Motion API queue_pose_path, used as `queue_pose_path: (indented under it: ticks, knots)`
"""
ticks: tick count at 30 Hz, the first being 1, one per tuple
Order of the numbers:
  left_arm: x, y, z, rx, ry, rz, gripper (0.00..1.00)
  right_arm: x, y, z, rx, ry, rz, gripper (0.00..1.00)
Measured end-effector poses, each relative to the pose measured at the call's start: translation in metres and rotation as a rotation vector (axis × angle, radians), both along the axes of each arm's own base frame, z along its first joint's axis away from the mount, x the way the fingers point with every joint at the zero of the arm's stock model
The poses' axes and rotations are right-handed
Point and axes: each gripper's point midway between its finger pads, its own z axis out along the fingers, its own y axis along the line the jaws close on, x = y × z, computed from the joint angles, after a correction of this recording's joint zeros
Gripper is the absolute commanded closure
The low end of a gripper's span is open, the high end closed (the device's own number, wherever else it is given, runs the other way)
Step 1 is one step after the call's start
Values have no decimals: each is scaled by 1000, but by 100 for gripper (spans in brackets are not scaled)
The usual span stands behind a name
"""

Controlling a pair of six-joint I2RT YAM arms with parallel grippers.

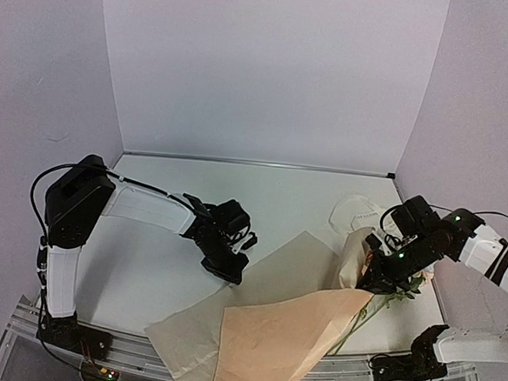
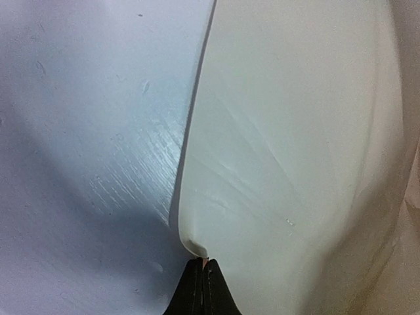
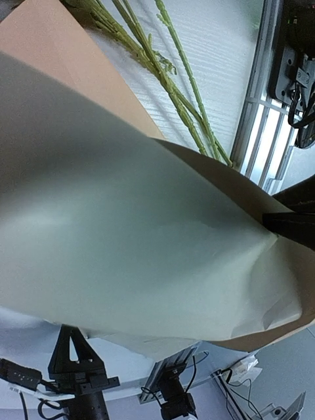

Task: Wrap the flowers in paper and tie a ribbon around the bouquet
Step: Unfold the folded wrapping paper at the center of the board.

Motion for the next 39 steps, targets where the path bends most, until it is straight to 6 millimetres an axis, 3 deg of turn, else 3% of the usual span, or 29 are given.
queue_pose_path:
  ticks: [4, 9, 13, 19, 22, 28, 33, 39]
  knots:
    - [21, 17, 1, 53, -53, 58, 100, 0, 5, 7, -21, -14, 37, 100]
    - [78, 74, 13, 140, -131, 218, 100, 10, 21, 15, -63, -49, 91, 100]
    - [130, 128, 28, 208, -203, 356, 100, 17, 29, -3, -168, -36, 108, 100]
    - [180, 179, 48, 266, -291, 468, 100, 37, 35, -42, -314, -18, 33, 100]
    - [201, 192, 55, 276, -332, 486, 100, 51, 37, -64, -358, -29, -36, 97]
    - [226, 208, 48, 298, -362, 497, 100, 64, 43, -100, -398, -15, -104, 77]
    - [234, 214, 36, 315, -372, 465, 100, 66, 49, -105, -393, -20, -107, 58]
    - [249, 214, 34, 310, -393, 455, 100, 64, 49, -103, -393, -27, -90, 45]
